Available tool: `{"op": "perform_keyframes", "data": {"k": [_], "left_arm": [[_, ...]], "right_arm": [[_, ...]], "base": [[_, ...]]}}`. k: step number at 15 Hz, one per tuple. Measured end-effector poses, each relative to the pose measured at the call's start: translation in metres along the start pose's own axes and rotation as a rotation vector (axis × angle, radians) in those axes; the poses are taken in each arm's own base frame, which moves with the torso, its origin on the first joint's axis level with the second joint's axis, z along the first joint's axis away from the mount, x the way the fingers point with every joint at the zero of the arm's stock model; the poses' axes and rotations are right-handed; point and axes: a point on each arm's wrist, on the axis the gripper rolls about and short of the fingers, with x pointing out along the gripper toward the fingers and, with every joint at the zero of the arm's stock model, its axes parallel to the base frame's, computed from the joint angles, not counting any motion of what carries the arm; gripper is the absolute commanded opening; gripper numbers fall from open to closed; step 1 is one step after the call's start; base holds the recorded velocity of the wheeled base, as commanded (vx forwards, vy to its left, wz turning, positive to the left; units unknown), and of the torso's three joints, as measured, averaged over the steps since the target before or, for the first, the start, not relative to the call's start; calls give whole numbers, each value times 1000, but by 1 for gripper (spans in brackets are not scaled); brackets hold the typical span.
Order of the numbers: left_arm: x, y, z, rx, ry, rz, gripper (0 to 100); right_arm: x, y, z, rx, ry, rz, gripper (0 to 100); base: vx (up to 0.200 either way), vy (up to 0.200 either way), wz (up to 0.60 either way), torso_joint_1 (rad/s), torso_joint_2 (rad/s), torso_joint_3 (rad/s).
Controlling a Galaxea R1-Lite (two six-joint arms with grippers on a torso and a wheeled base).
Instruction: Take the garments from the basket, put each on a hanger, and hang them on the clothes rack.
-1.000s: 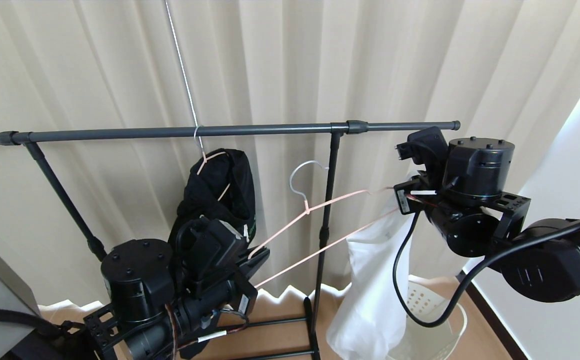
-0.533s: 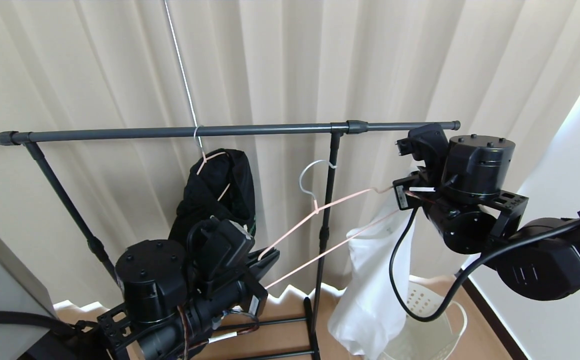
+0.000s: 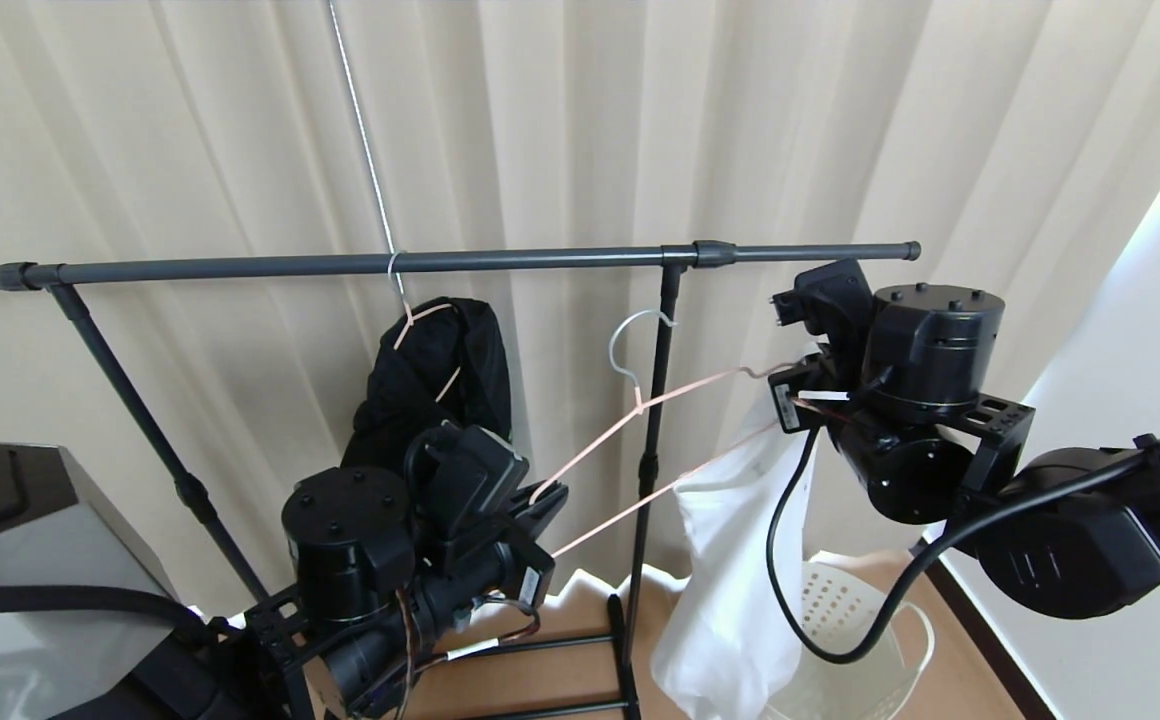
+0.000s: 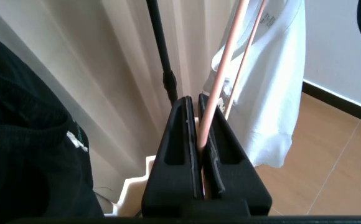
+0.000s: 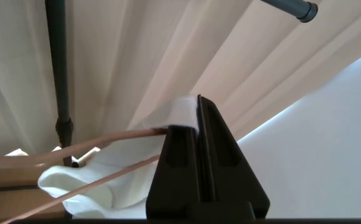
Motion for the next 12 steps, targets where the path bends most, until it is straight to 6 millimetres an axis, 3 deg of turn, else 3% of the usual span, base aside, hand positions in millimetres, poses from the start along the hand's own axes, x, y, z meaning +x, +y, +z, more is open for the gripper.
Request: {"op": "perform_keyframes", "data": {"k": [4, 12], "left_arm": [[3, -1, -2, 0, 6, -2, 0], [2, -1, -3, 0, 7, -1, 0]], "right_arm": [[-17, 14, 2, -11, -13, 49, 0], [-79, 53, 23, 74, -157, 242, 0]], "base": [[0, 0, 0, 0, 0, 0], [0, 0, 0, 0, 0, 0]]}}
